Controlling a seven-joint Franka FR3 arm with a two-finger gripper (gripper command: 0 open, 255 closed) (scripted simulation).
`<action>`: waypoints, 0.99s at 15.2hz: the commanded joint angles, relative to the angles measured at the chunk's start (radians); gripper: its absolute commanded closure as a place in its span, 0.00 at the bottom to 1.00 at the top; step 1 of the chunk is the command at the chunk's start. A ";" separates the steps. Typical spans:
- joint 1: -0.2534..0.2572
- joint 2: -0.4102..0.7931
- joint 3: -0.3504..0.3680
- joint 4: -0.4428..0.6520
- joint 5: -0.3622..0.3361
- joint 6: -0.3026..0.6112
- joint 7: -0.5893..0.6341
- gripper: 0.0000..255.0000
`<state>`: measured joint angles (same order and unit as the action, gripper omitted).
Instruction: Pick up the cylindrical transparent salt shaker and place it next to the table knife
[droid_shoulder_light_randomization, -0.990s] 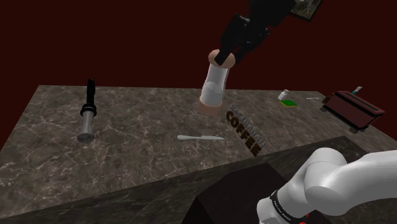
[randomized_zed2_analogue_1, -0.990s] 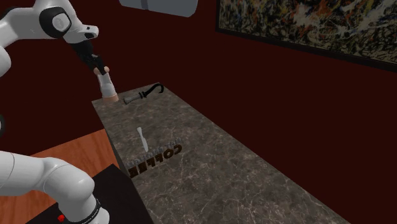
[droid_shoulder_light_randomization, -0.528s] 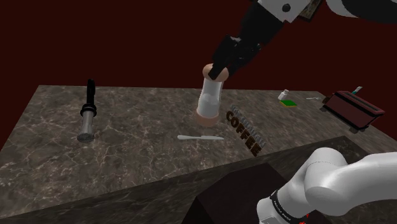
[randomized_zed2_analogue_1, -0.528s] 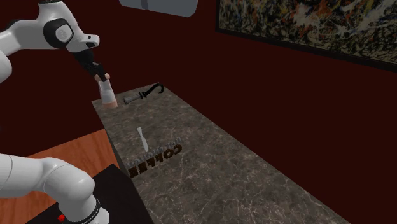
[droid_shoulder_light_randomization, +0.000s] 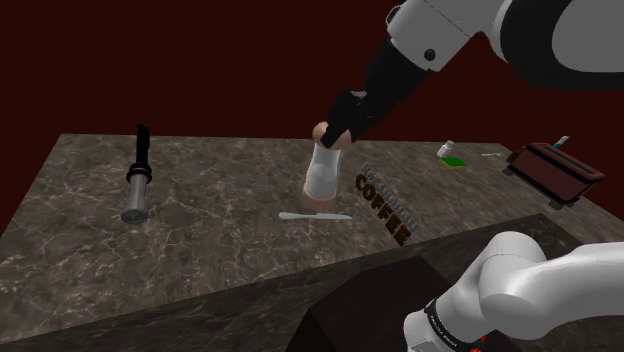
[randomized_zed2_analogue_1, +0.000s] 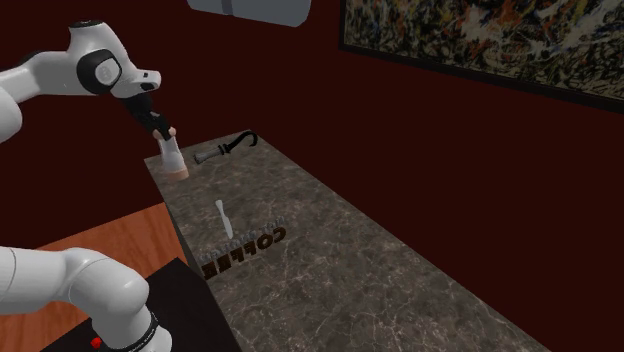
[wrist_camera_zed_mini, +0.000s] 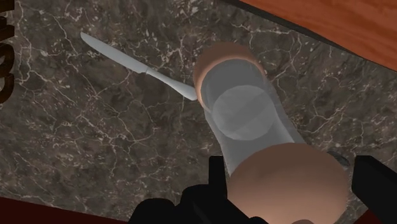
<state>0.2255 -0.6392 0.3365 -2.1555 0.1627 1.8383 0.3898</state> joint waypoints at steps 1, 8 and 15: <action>0.002 -0.006 0.003 -0.034 0.004 0.029 -0.001 1.00; 0.011 -0.024 0.014 -0.140 0.016 0.117 -0.003 1.00; 0.019 -0.031 0.028 -0.238 0.029 0.208 -0.004 1.00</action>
<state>0.2423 -0.6660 0.3637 -2.3750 0.1894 2.0314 0.3873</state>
